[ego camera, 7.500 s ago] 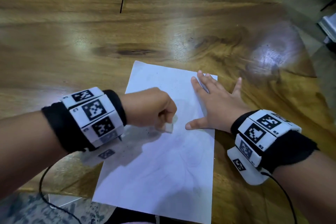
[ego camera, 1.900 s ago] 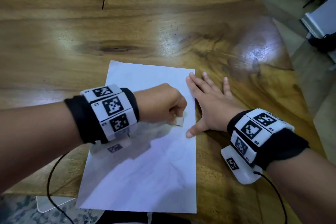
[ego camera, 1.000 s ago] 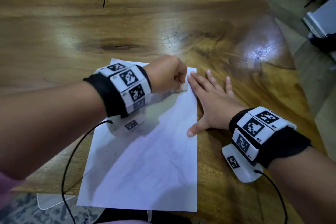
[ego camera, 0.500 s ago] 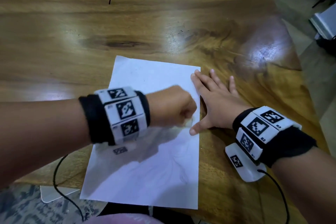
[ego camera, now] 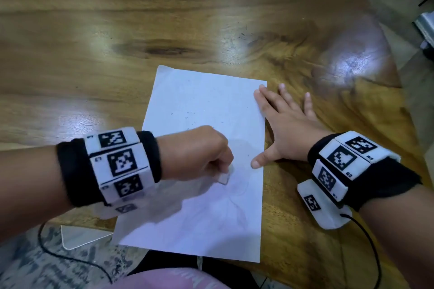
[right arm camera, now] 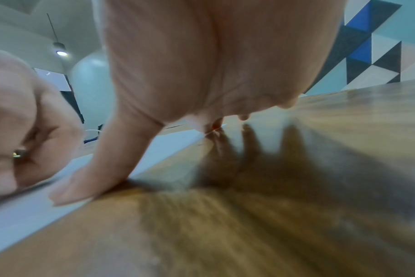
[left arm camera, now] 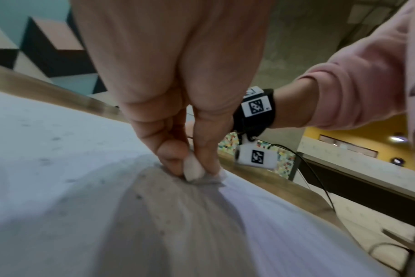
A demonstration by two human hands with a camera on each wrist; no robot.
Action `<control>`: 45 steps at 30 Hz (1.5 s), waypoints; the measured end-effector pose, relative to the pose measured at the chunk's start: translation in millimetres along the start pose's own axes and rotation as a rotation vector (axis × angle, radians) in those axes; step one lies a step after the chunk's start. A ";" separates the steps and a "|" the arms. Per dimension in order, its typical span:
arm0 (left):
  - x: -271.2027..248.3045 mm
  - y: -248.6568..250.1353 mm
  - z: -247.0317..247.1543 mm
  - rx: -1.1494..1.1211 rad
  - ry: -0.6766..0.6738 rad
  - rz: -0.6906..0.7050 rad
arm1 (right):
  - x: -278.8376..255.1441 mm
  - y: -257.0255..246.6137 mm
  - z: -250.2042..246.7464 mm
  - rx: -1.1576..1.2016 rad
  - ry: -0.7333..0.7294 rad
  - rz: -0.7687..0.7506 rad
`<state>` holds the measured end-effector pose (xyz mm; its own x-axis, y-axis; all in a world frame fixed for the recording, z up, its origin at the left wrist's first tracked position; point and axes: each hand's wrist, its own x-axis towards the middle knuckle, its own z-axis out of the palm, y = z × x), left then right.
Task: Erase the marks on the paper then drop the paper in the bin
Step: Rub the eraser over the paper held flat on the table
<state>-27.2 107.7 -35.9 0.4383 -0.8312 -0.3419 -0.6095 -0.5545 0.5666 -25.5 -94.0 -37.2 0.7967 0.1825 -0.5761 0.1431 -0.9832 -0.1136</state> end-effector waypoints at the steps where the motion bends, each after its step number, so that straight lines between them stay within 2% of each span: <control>1: 3.0 -1.7 -3.4 0.004 0.018 -0.009 | -0.2 -0.5 -0.3 0.000 -0.002 0.000; 5: 32.5 -7.4 -26.9 0.066 0.224 -0.121 | 0.0 -1.8 -0.2 -0.008 0.000 0.005; 7: 29.2 -11.0 -21.8 0.050 0.246 -0.101 | 0.1 -2.1 -0.3 -0.012 -0.003 0.006; 10: -5.2 -10.9 5.0 -0.018 0.189 -0.002 | 0.0 -1.9 -0.9 -0.014 -0.009 0.008; 13: -31.0 -10.4 23.5 -0.065 0.155 -0.053 | -0.8 -2.4 -2.0 -0.009 -0.012 0.010; 22: -63.0 -25.6 12.5 -0.196 0.412 -0.186 | -1.8 -1.7 0.7 0.050 -0.004 -0.015; 30: -72.1 -34.7 12.3 -0.265 0.464 -0.213 | 7.9 -1.6 -5.1 0.133 0.038 -0.029; 45: -9.7 -51.3 -42.7 -0.112 0.381 -0.317 | 27.0 -6.5 -19.0 0.032 0.014 -0.054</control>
<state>28.0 145.9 -29.7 0.8127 -0.5378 -0.2243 -0.3420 -0.7519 0.5636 6.3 -82.8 -36.7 0.7964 0.2351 -0.5571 0.1674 -0.9710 -0.1705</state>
